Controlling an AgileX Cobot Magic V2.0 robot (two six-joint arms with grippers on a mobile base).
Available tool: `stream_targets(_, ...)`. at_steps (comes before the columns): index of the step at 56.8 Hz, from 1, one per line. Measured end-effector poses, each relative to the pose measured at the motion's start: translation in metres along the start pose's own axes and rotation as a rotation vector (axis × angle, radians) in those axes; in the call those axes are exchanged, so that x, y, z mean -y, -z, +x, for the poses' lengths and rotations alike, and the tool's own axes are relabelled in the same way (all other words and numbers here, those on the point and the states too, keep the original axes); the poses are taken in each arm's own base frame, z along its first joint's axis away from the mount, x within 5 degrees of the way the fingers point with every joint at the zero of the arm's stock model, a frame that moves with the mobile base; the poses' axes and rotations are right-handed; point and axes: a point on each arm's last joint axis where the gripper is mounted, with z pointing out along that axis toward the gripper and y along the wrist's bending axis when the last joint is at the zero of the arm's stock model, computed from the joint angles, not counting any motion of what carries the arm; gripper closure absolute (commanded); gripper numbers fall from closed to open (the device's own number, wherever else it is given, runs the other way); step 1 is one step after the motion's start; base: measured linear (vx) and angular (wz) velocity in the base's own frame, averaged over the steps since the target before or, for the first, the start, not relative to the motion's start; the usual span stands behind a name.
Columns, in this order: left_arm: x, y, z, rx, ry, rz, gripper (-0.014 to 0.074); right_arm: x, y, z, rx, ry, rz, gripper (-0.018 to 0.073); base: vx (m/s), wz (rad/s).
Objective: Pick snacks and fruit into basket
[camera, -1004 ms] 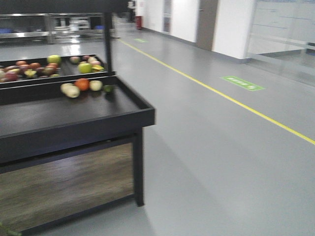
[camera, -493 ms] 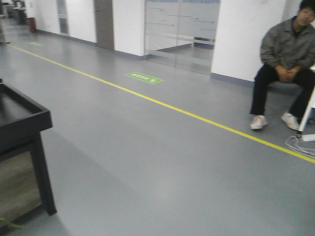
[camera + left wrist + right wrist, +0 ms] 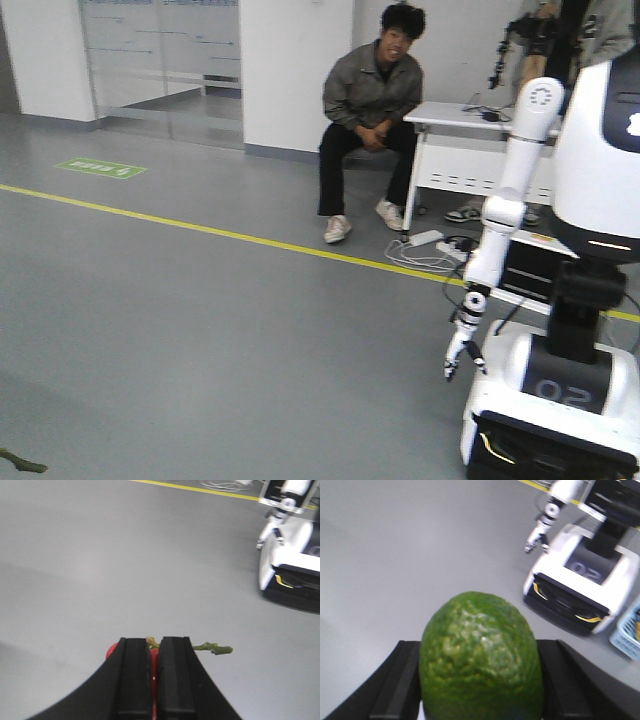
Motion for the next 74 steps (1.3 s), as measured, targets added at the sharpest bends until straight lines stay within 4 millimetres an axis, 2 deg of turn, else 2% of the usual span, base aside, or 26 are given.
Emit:
stream_targets(36,0.0001,0.0,0.0,0.0,0.001,0.001,0.0602,0.0002,0.0009,0.0003,0.002,0.0,0.001,0.0566,-0.09,-0.65)
stream_targets(74,0.0001,0.0,0.0,0.0,0.001,0.001,0.0602,0.0006,0.0018,0.0037,-0.032,-0.001,0.004,0.0566,0.1,-0.28)
